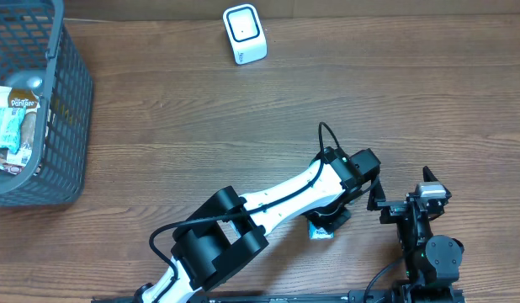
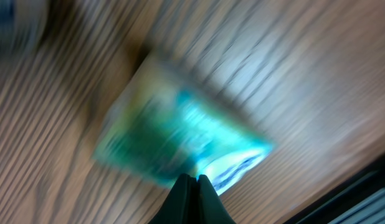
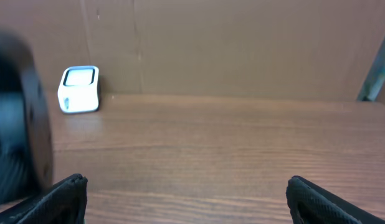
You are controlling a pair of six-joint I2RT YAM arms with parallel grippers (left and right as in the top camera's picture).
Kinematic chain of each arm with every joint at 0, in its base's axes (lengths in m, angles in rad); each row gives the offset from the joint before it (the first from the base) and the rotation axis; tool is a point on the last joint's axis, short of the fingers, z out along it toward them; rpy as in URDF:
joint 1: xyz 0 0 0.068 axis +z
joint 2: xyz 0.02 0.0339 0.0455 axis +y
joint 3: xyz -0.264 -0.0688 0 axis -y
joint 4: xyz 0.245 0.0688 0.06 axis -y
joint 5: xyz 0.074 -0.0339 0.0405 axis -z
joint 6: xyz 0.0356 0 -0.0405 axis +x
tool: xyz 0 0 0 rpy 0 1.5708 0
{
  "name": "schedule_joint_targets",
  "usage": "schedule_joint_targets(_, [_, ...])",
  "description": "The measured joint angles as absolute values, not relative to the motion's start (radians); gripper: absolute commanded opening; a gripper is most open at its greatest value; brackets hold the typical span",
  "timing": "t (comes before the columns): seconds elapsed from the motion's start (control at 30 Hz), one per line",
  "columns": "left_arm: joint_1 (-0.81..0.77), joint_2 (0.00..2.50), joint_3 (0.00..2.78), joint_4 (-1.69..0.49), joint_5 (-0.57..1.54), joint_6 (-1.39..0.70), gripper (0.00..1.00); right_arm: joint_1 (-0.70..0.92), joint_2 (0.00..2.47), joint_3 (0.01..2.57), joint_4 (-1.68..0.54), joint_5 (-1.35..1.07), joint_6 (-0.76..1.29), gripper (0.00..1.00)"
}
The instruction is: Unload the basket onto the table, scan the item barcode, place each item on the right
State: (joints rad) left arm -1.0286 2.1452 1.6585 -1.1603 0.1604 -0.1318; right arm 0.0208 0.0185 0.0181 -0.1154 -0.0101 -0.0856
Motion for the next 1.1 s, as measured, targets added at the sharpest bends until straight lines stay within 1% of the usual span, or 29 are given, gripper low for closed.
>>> schedule_joint_targets(0.17, [-1.028,2.146,1.655,-1.207,0.1,-0.129,0.04,0.021,0.017,0.018,-0.092,-0.009,-0.079,1.0])
schedule_joint_targets(0.37, [-1.028,2.146,1.656,-1.176,0.137,-0.123,0.04,0.021,0.017,0.018,-0.09,0.001,-0.078,1.0])
schedule_joint_targets(0.8, [-1.046,2.146,1.667,-0.939,0.199,-0.128,0.04,0.02,0.016,0.018,-0.089,0.0,-0.074,1.0])
schedule_joint_targets(1.1, [-1.059,2.146,1.667,-0.966,0.198,-0.08,0.04,0.02,0.016,0.018,-0.102,-0.002,-0.079,1.0])
